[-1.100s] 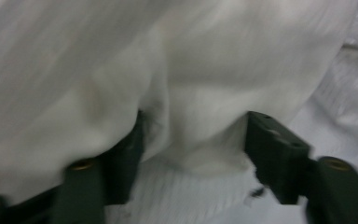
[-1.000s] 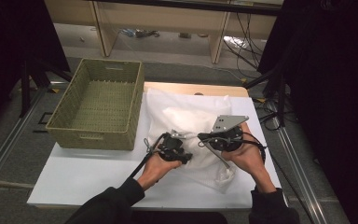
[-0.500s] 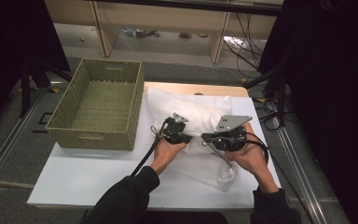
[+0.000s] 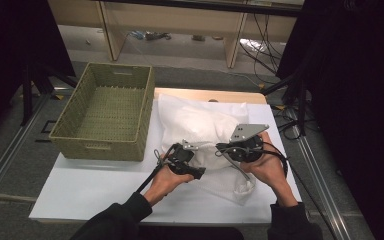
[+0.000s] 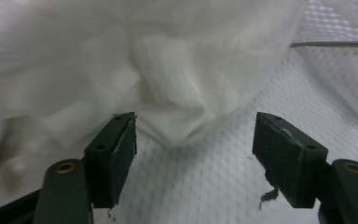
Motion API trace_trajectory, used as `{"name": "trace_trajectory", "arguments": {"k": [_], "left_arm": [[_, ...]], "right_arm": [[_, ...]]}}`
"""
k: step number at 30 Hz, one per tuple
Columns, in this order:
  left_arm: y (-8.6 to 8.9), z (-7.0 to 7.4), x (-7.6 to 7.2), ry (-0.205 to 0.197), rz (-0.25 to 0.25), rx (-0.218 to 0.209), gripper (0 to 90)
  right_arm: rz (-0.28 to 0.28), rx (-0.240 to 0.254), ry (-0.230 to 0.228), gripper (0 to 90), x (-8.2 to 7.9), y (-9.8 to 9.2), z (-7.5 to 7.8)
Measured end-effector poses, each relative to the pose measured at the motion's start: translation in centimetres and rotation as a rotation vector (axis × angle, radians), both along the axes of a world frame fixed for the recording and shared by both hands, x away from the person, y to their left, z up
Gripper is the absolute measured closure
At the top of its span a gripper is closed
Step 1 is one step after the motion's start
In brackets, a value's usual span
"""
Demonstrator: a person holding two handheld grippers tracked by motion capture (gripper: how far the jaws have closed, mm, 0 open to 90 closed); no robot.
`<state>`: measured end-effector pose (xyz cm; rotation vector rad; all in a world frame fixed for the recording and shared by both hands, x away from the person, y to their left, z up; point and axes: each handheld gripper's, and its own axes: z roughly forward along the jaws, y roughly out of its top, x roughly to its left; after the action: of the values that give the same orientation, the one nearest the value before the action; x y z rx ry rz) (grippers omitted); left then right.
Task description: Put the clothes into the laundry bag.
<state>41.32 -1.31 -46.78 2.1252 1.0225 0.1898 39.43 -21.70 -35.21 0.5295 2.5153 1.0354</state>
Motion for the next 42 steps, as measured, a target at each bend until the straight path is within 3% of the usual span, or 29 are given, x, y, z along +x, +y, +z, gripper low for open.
{"name": "trace_trajectory", "arguments": {"k": [2, 3, 5, 6, 9, 13, 17, 20, 22, 24, 26, 29, 32, 34, 36, 39, 41, 42], "left_arm": [[-0.4, -0.6, 0.8, -0.029, 0.011, 0.001, 37.7], [-0.4, -0.6, 1.4, -0.041, -0.009, 0.018, 47.1], [-0.5, -0.5, 2.3, -0.023, -0.016, -0.027, 66.2], [-1.0, -0.5, 2.9, -0.023, 0.034, -0.079, 72.6], [-1.6, 0.0, 4.4, -0.041, 0.04, -0.076, 83.2], [-2.5, 0.3, 5.7, -0.121, 0.083, -0.039, 85.0], [-2.5, -0.2, 6.0, -0.1, 0.065, 0.003, 82.1], [-1.9, 0.0, 4.8, -0.078, 0.065, -0.005, 66.2], [-0.6, 0.7, 3.7, -0.073, 0.036, 0.019, 56.1], [0.5, 1.4, 2.7, -0.092, 0.018, 0.038, 48.7], [1.8, 1.6, 1.6, -0.129, 0.006, 0.088, 44.2], [3.4, 0.9, 0.8, -0.108, 0.011, 0.112, 46.1], [4.1, 0.0, 1.0, -0.074, 0.016, 0.138, 46.3], [3.9, -0.5, 1.5, -0.054, 0.04, 0.115, 42.0], [3.9, -0.8, 2.0, -0.063, 0.018, 0.151, 46.9], [4.4, -1.1, 2.3, -0.053, 0.002, 0.169, 72.6], [4.9, -1.2, 2.1, -0.044, -0.012, 0.156, 86.5], [5.1, -1.1, 1.9, -0.038, -0.02, 0.15, 88.4]], "right_arm": [[-0.008, -0.004, 0.005, 90.0, 0.0, -0.1, -0.1], [-0.008, -0.001, 0.007, 90.0, 0.0, -0.1, -0.2], [-0.008, -0.005, 0.011, 90.0, 0.1, -0.2, -0.3], [-0.003, -0.006, 0.008, 90.0, 0.1, -0.2, -0.3], [0.006, -0.011, 0.01, 90.0, 0.2, -0.3, -0.5], [-0.009, -0.019, 0.014, 90.0, 0.3, -0.5, -0.6], [-0.015, -0.028, 0.022, 90.0, 0.2, -0.4, -0.8], [-0.017, -0.027, 0.025, 90.0, 0.2, -0.4, -0.8], [-0.025, -0.023, 0.028, 90.0, 0.2, -0.4, -0.8], [-0.022, -0.029, 0.016, 90.0, 0.3, -0.4, -0.9], [-0.004, -0.028, 0.015, 90.0, 0.3, -0.3, -0.8], [-0.012, -0.027, 0.02, 90.0, 0.2, -0.2, -0.8], [-0.012, -0.025, 0.012, 90.0, 0.2, 0.0, -1.0], [-0.015, -0.025, 0.016, 90.0, 0.2, 0.0, -1.1], [-0.013, -0.024, 0.01, 90.0, 0.2, 0.0, -1.1], [-0.017, -0.022, 0.021, 90.0, 0.3, -0.3, -0.9], [-0.007, -0.023, 0.017, 90.0, 0.4, -0.4, -0.9], [-0.013, -0.021, 0.015, 90.0, 0.4, -0.5, -0.9]]}}
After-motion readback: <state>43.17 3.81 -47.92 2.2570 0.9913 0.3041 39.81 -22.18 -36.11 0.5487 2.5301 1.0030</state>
